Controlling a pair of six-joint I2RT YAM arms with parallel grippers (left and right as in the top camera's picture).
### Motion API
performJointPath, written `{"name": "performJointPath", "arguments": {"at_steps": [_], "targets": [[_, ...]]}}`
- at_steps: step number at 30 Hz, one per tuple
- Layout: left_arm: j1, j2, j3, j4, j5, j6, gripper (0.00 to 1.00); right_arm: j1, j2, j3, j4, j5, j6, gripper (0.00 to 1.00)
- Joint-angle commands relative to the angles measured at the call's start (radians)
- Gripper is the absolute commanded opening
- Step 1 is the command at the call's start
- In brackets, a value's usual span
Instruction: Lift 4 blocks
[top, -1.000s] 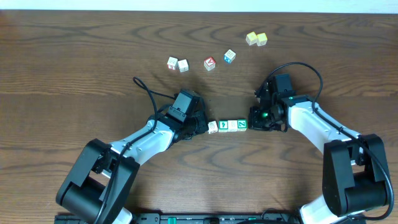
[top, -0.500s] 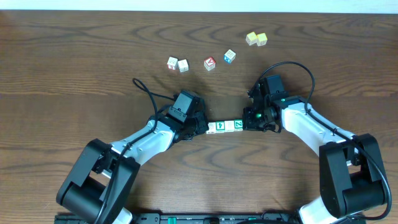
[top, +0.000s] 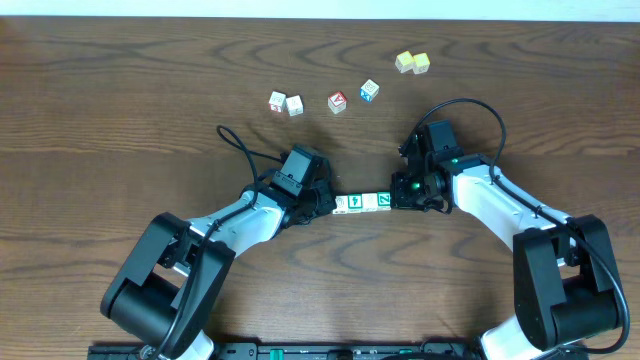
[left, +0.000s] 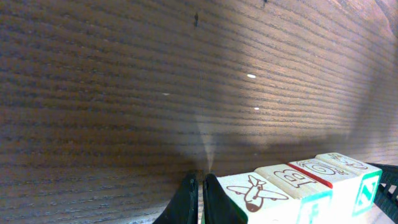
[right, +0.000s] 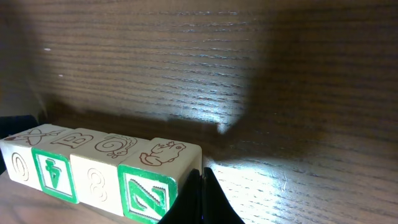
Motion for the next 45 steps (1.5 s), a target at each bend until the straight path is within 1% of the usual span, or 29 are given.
{"name": "performJointPath", "arguments": {"at_steps": [1, 7, 16, 20, 25, 28, 33, 35, 36, 37, 38, 39, 40, 41, 42, 43, 44, 45], "targets": [[-0.006, 0.016, -0.004, 0.002, 0.003, 0.003, 0.07, 0.018, 0.009, -0.008, -0.002, -0.002, 0.013, 0.01], [-0.007, 0.016, -0.004, 0.051, 0.032, 0.002, 0.07, 0.018, 0.009, -0.008, -0.002, -0.002, 0.013, 0.01], [-0.006, 0.017, -0.004, 0.054, 0.021, 0.003, 0.07, 0.018, 0.009, -0.008, -0.004, -0.002, 0.014, 0.01], [-0.006, 0.017, -0.004, 0.035, -0.021, 0.006, 0.07, 0.018, 0.009, -0.007, -0.008, 0.014, 0.013, 0.01], [-0.004, 0.016, -0.004, -0.005, -0.111, 0.007, 0.07, 0.016, 0.009, -0.003, -0.023, 0.050, 0.013, 0.02], [0.003, 0.008, -0.004, -0.008, -0.118, 0.027, 0.07, 0.016, 0.009, 0.003, -0.034, 0.070, 0.013, 0.06], [0.013, -0.042, -0.004, -0.046, -0.119, 0.062, 0.07, 0.011, 0.009, 0.020, -0.066, 0.106, 0.013, 0.16], [0.012, -0.090, -0.004, -0.097, -0.152, 0.075, 0.08, -0.002, 0.009, 0.029, -0.085, 0.110, 0.013, 0.21], [0.012, -0.104, -0.004, -0.113, -0.165, 0.075, 0.11, -0.008, 0.009, 0.031, -0.090, 0.110, 0.014, 0.25], [0.012, -0.121, -0.004, -0.132, -0.183, 0.075, 0.17, -0.015, 0.009, 0.034, -0.096, 0.109, 0.014, 0.31], [0.012, -0.137, -0.004, -0.151, -0.200, 0.075, 0.33, -0.024, 0.009, 0.037, -0.104, 0.110, 0.014, 0.40], [0.012, -0.149, -0.004, -0.167, -0.214, 0.075, 0.44, -0.032, 0.009, 0.039, -0.109, 0.109, 0.014, 0.47], [0.012, -0.159, -0.004, -0.183, -0.224, 0.075, 0.57, -0.043, 0.009, 0.041, -0.116, 0.110, 0.018, 0.54], [0.012, -0.167, -0.004, -0.196, -0.235, 0.074, 0.67, -0.056, 0.009, 0.041, -0.122, 0.109, 0.023, 0.61], [0.012, -0.169, -0.004, -0.200, -0.238, 0.074, 0.72, -0.071, 0.009, 0.041, -0.127, 0.109, 0.031, 0.70], [0.012, -0.169, -0.004, -0.199, -0.238, 0.074, 0.73, -0.082, 0.009, 0.041, -0.130, 0.109, 0.033, 0.89], [0.012, -0.169, -0.004, -0.199, -0.238, 0.074, 0.73, -0.105, 0.009, 0.041, -0.131, 0.109, 0.033, 0.99], [0.012, -0.169, -0.004, -0.199, -0.238, 0.074, 0.73, -0.113, 0.009, 0.041, -0.131, 0.108, 0.033, 0.99]]}}
